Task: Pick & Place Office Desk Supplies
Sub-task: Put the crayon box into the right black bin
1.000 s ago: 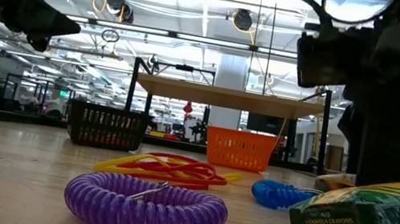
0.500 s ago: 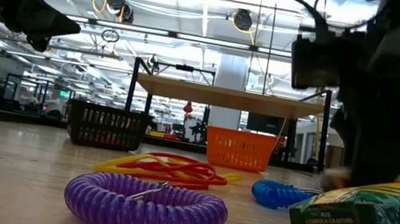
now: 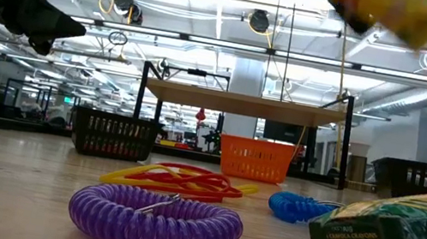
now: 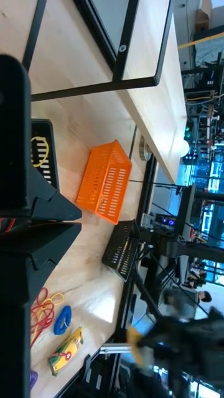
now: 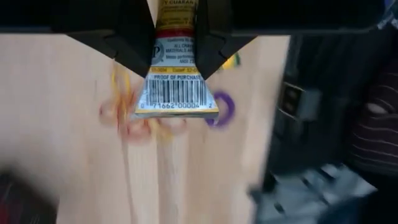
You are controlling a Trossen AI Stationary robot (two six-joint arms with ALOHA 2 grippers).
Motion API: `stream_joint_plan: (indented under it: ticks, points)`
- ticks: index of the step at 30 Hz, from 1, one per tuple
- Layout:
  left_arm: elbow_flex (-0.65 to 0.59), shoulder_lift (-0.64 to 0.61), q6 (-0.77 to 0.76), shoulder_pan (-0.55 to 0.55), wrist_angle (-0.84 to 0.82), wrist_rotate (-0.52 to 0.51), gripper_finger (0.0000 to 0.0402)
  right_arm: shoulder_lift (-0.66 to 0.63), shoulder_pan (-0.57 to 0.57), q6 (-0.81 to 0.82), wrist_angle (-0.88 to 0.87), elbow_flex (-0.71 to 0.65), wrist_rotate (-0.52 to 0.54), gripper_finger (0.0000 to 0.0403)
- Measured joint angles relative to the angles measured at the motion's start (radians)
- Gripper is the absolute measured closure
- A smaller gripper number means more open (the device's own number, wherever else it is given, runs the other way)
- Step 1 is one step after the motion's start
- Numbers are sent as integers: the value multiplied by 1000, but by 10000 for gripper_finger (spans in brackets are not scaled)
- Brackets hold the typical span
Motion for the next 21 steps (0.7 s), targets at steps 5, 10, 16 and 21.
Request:
stream_joint_plan:
  ticks: [5,10,16,21]
  points:
    - [0,0,0,0,0,0,380,-209,-1,-182,135,-96,56,341]
    - [0,0,0,0,0,0,380,-490,-16,-240,312,-344,102,348]
    - [0,0,1,1,0,0,380,-822,-27,-219,562,-684,141,330]
    - [0,0,2,1,0,-7,380,-1024,-28,-225,658,-873,144,347]
